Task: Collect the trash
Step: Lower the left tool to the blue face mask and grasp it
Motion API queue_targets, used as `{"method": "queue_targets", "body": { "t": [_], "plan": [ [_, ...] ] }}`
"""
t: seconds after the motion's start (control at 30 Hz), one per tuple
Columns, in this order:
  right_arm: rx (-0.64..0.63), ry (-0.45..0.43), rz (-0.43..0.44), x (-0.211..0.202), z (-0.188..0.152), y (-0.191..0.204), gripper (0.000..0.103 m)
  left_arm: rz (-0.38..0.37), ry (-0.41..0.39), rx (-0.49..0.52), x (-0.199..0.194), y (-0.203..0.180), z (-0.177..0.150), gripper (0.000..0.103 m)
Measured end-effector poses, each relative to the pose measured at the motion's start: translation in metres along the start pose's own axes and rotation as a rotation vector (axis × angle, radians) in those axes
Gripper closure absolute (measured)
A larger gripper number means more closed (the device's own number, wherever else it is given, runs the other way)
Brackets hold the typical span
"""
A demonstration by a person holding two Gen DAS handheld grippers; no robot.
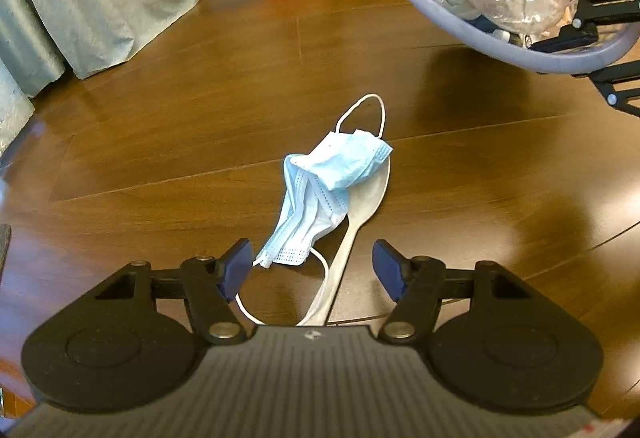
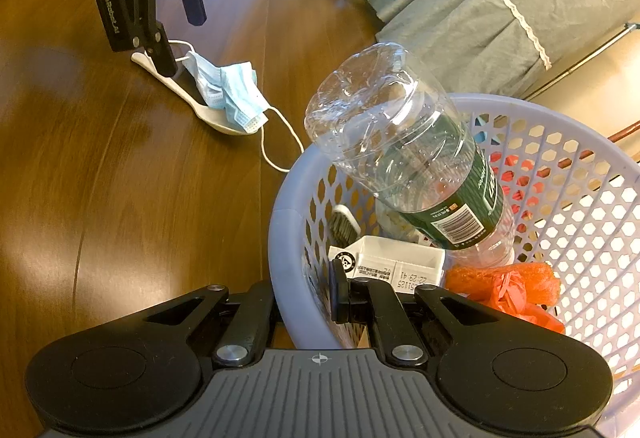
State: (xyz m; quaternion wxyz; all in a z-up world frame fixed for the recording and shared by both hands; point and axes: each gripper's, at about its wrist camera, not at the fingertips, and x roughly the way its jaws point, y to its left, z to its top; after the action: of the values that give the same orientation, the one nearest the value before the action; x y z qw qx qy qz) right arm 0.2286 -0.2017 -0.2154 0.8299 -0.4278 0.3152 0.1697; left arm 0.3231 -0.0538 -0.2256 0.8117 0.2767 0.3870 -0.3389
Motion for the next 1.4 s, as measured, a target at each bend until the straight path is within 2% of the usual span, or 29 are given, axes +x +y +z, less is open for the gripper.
{"method": "queue_targets", "body": {
  "t": [0.27,0.87,1.07,1.13,1.2,1.3,1.4],
  "plan": [
    [0.003,0.001,0.000,0.001,0.000,-0.001,0.098,-0.006,0.032,-0.006,0.005,0.001,-0.001,0.044],
    [-0.001,0.003,-0.001,0.001,-0.001,-0.002,0.098,-0.011,0.034,-0.007,0.023,0.006,0.005,0.049],
    [-0.002,0.006,-0.001,0.002,-0.002,-0.003,0.098,-0.013,0.037,-0.016,0.029,0.013,0.013,0.060],
    [-0.003,0.007,-0.002,0.002,-0.002,-0.002,0.098,-0.021,0.040,-0.011,0.030,0.014,0.016,0.067],
    [-0.006,0.007,-0.002,0.002,-0.002,-0.001,0.098,-0.026,0.055,-0.002,0.032,0.013,0.018,0.084],
    [-0.002,0.007,-0.003,0.002,-0.002,-0.001,0.098,-0.041,0.061,-0.011,0.030,0.015,0.018,0.099],
    [-0.001,0.007,-0.003,0.002,-0.003,-0.001,0.098,-0.052,0.062,-0.035,0.019,0.022,0.013,0.103]
  ]
}}
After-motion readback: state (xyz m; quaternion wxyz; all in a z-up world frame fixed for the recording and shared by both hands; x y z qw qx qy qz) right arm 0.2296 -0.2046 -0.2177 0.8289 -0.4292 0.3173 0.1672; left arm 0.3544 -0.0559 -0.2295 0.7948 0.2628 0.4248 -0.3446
